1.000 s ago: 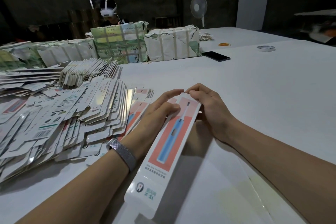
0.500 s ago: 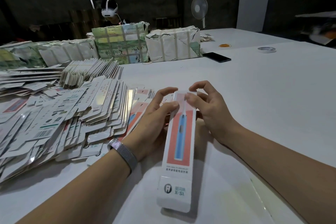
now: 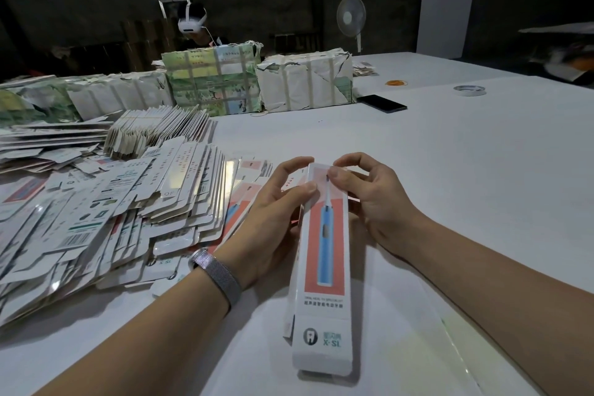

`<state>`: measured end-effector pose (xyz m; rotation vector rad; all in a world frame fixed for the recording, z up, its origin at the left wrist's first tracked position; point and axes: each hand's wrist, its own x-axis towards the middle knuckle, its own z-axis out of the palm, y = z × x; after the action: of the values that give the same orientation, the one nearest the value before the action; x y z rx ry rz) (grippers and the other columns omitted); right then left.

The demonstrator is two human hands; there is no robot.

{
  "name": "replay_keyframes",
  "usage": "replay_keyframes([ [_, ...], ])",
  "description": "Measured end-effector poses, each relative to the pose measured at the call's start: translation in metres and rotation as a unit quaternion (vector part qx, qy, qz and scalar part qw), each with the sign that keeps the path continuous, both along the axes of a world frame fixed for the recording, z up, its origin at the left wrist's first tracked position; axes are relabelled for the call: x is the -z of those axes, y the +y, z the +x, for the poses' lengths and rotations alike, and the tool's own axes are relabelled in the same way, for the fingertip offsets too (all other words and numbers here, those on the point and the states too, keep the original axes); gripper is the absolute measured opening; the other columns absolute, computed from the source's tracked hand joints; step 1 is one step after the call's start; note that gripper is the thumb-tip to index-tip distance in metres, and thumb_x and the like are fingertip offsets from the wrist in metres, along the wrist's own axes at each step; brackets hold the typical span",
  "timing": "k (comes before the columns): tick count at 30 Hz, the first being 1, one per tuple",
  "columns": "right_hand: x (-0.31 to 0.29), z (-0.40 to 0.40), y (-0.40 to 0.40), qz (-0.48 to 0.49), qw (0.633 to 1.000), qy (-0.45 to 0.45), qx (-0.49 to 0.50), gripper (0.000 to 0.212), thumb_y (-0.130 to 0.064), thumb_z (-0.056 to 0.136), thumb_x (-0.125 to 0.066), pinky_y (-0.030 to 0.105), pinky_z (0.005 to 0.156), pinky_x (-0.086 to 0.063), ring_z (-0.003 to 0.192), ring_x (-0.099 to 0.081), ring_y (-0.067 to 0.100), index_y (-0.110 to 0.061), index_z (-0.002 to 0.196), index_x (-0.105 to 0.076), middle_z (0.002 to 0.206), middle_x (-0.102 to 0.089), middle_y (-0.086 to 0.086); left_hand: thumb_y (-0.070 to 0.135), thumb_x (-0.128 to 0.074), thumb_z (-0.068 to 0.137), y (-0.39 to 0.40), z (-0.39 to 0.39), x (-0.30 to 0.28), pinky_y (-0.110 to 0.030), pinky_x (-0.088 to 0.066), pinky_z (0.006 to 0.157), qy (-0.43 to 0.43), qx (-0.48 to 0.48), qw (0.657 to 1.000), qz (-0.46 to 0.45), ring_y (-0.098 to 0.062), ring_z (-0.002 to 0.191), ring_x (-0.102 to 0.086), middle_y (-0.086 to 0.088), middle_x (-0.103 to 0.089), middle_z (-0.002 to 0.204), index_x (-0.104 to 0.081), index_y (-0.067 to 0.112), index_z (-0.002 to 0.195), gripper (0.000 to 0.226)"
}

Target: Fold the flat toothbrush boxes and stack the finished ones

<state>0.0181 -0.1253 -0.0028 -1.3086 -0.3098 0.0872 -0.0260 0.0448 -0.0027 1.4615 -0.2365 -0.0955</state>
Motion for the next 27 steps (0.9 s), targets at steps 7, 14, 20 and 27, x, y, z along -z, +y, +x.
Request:
replay_keyframes([
  [7,-0.004,-0.003,0.001,-0.012,1.0,0.007,0.006,0.03,-0.042,0.082,-0.07,0.031,0.061,-0.059,0.069,-0.072,0.028,-0.017,0.089,-0.054,0.08,-0.074,0.008,0.04,-0.062,0.088,0.0,0.002,0.002,-0.028,-0.06,0.062,-0.005,0.0,1.0,-0.008,-0.022,0.076,-0.072,-0.008,-0.074,0.089,-0.054,0.039,0.126,0.04],
  [14,-0.006,-0.001,0.004,-0.07,0.996,-0.041,0.027,0.013,-0.034,0.096,-0.062,0.029,0.063,-0.057,0.077,-0.072,0.015,-0.033,0.108,-0.059,0.098,-0.069,-0.001,0.025,-0.057,0.101,-0.004,0.007,0.004,-0.024,-0.051,0.043,0.016,-0.064,0.989,-0.13,-0.019,0.06,-0.068,-0.012,-0.073,0.085,-0.053,0.035,0.121,0.022],
  [20,-0.034,-0.004,-0.012,-0.324,0.93,-0.167,0.042,0.019,-0.042,0.087,-0.071,0.037,0.078,-0.06,0.082,-0.07,0.016,-0.039,0.105,-0.066,0.094,-0.067,-0.009,0.033,-0.058,0.099,-0.003,0.011,0.006,-0.031,-0.055,0.046,0.014,-0.119,0.985,-0.124,-0.028,0.068,-0.072,-0.019,-0.073,0.089,-0.044,0.037,0.108,0.017],
  [27,-0.035,-0.029,-0.007,-0.63,0.715,-0.293,0.073,0.072,-0.075,0.071,-0.061,0.033,0.071,-0.054,0.088,-0.06,0.013,-0.037,0.13,-0.043,0.11,-0.059,-0.012,0.029,-0.063,0.094,-0.008,0.008,0.005,-0.037,-0.061,0.057,-0.036,-0.131,0.983,-0.122,-0.033,0.083,-0.075,-0.017,-0.075,0.102,-0.044,0.044,0.127,0.042],
])
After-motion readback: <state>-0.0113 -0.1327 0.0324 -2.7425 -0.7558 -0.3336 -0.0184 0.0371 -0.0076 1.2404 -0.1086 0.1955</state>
